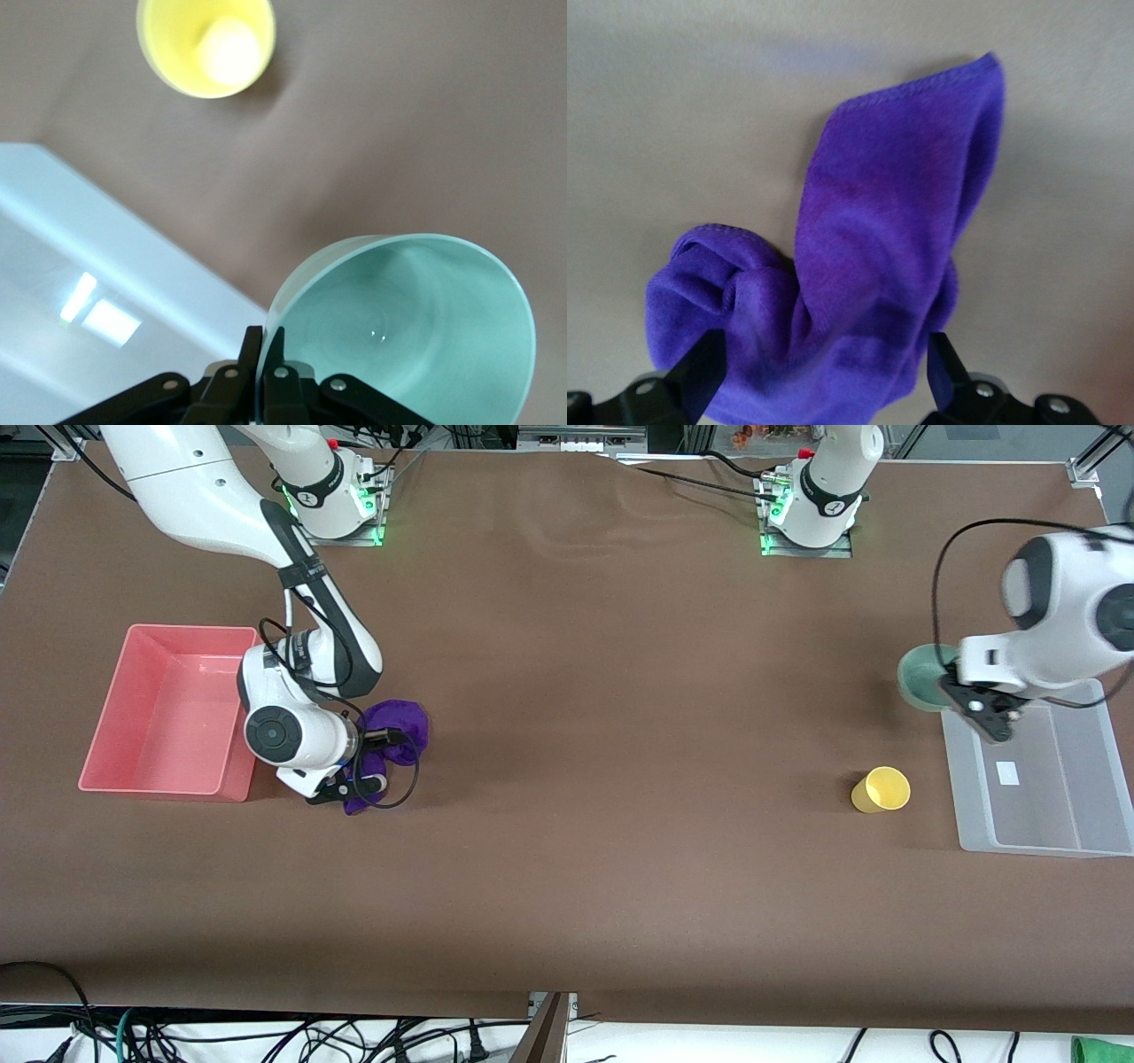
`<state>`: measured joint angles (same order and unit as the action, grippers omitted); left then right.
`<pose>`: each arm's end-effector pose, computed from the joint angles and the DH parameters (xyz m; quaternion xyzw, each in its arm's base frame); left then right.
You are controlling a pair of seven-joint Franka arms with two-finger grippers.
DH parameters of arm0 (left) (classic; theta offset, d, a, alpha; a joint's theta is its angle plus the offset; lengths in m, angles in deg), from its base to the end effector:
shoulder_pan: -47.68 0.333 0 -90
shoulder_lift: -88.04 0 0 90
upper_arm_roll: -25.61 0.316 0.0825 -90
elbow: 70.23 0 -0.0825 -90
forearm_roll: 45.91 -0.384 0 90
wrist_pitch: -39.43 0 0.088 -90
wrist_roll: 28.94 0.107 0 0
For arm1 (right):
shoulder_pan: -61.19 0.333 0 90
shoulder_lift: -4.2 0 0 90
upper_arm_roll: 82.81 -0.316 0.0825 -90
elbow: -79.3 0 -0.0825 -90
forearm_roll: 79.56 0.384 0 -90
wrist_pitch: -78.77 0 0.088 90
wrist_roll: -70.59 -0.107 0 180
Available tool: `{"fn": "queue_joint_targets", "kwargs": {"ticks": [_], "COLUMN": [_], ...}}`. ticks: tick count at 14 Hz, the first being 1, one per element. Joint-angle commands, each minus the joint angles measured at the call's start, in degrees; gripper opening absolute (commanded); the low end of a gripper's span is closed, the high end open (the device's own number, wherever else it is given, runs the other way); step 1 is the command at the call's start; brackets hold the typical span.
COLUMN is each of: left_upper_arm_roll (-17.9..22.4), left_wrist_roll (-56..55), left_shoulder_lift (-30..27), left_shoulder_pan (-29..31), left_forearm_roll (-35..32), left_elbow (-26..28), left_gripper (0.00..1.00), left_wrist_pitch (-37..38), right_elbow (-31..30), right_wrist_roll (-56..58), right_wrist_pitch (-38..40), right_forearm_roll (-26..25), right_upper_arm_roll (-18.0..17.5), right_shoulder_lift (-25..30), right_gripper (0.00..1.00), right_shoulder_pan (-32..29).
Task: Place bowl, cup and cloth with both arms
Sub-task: 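Carry the bowl into the clear bin while the right gripper grasps the cloth, then lower the cloth into the pink bin while the left gripper grasps the cup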
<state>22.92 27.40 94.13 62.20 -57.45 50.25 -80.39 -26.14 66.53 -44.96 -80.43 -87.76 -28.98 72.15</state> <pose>0.5348 0.1223 0.3601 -0.8986 0.4272 0.0941 0.0349 0.5927 0.1662 0.1939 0.9861 0.1034 -0.1297 0.0039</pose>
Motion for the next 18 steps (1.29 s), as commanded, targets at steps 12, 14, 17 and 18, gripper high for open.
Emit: {"fn": "queue_joint_targets", "kwargs": {"ticks": [12,14,17,18], "left_upper_arm_roll": [-0.6,-0.8,-2.5,-3.9], "left_wrist_roll": [17.3,17.0,15.4,12.5], "left_shoulder_lift": [34.2,31.9,24.6,22.9], "left_shoulder_pan": [15.1,14.8,12.9,12.1], "left_forearm_roll": [0.1,1.9,4.8,4.7], "left_elbow": [-32.4,-32.6,-32.7,-32.8], "left_gripper": [0.99,1.00,1.00,1.00], "left_wrist_pitch": [-4.7,-1.1,7.1,8.4], "right_elbow": [2.0,9.1,19.4,21.1], "right_wrist_roll": [0.0,0.9,6.4,9.7], "right_wrist_pitch": [2.7,12.4,28.9,32.4], "right_forearm_roll": [-0.2,-0.8,-0.8,-0.8], "right_upper_arm_roll": [0.1,0.8,6.3,8.9], "right_shoulder_lift": [2.4,3.1,5.1,6.1], "right_gripper": [0.00,0.00,0.00,0.00], "right_shoulder_pan": [-0.1,-0.8,-1.0,-1.0]}}
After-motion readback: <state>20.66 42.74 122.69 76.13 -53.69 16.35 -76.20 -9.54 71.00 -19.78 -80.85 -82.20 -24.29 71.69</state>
